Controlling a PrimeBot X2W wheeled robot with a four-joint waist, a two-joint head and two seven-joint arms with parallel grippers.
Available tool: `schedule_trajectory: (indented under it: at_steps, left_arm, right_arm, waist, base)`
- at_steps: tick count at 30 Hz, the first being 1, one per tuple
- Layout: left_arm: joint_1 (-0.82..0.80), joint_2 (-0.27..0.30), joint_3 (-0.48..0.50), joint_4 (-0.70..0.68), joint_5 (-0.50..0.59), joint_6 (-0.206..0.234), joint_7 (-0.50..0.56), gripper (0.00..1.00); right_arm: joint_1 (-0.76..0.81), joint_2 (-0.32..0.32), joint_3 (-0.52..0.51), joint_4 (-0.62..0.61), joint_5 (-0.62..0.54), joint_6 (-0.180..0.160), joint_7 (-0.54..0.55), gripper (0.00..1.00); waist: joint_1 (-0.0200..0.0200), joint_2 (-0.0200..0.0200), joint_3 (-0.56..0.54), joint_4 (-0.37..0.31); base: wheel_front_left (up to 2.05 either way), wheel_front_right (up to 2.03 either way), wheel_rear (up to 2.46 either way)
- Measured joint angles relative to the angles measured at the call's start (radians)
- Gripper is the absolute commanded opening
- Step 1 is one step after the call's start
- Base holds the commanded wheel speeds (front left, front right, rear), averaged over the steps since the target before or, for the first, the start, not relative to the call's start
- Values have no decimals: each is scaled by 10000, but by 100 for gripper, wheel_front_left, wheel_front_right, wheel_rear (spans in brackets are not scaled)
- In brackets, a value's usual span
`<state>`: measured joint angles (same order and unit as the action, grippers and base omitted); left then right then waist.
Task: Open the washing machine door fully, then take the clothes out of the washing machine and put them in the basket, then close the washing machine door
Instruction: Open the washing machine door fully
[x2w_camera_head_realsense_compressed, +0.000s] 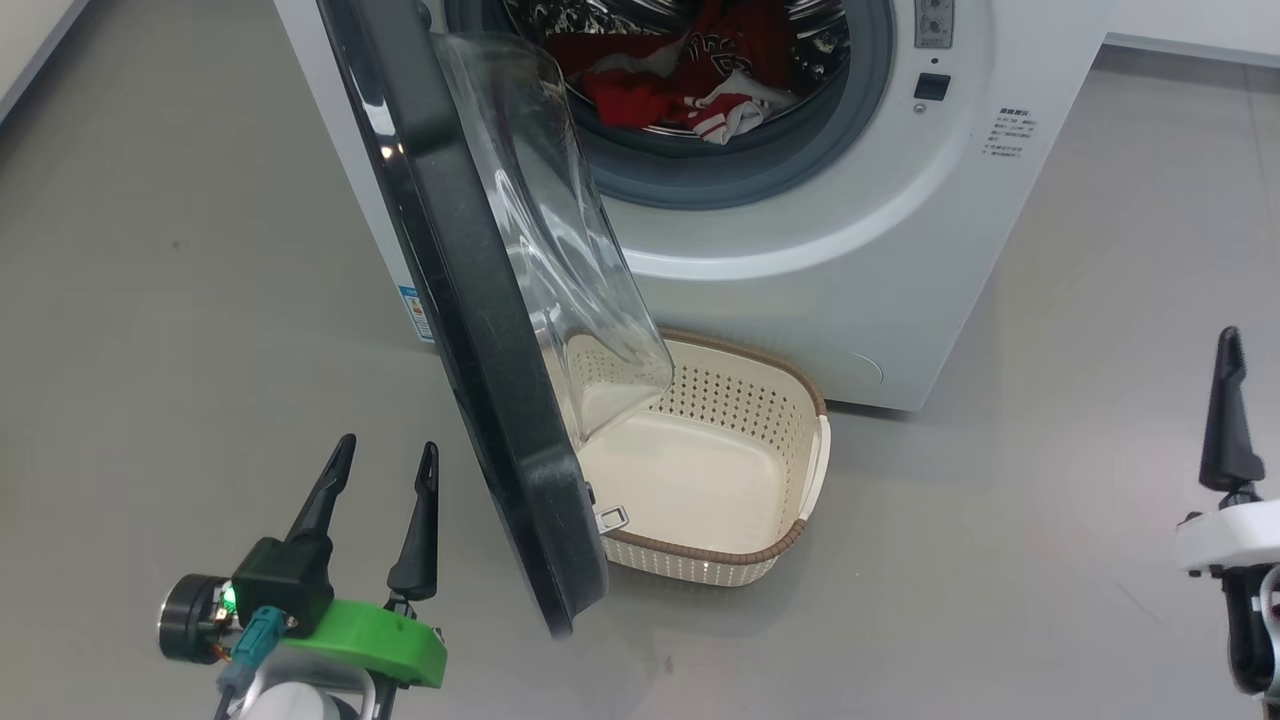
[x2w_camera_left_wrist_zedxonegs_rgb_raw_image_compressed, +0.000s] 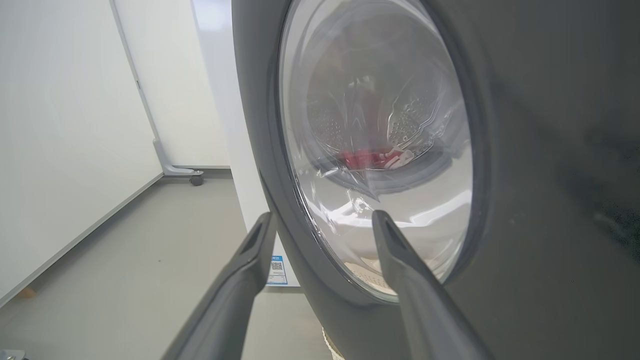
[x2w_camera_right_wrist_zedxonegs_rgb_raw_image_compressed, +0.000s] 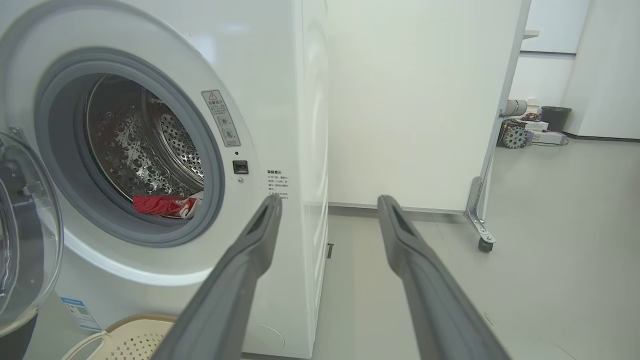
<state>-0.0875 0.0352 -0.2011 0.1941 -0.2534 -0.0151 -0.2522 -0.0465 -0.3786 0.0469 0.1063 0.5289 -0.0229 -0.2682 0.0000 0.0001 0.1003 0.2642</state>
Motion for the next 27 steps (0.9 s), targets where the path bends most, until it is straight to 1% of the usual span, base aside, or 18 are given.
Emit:
schedule_trajectory:
  at_steps: [3, 8, 15, 19, 22, 27]
  left_arm:
    - [11, 2, 17, 10, -12, 0, 0, 100]
    - [20, 0, 25, 40, -12, 0, 0, 100]
    - [52, 2, 119, 71, 0, 0, 0, 100]
    - [59, 2, 207, 75, 2, 0, 0, 100]
    - [67, 2, 251, 86, 2, 0, 0, 100]
    - [75, 0, 286, 130, 2, 0, 0, 100]
  right_arm:
    - [227, 56, 339, -15, -564, -314, 77, 100]
    - [663, 403, 909, 44, -1225, -602, 90, 100]
    - [1002, 1076, 1208, 155, -1536, -771, 90, 100]
    - [1085, 1434, 1264, 180, -1605, -788, 88, 100]
    - [1139, 1620, 1329, 180, -1678, -851, 88, 100]
    - [1175, 1818, 1375, 157, -1835, -855, 88, 100]
  waist:
    - [0, 0, -39, 4]
    - [0, 0, -84, -8]
    - [0, 0, -98, -51]
    - [0, 0, -99, -94]
    - [0, 0, -112, -134]
    - [0, 0, -141, -193]
  base:
    - [0, 0, 0]
    - [0, 0, 0]
    - [0, 0, 0]
    - [0, 0, 0]
    - [0, 0, 0]
    - [0, 0, 0]
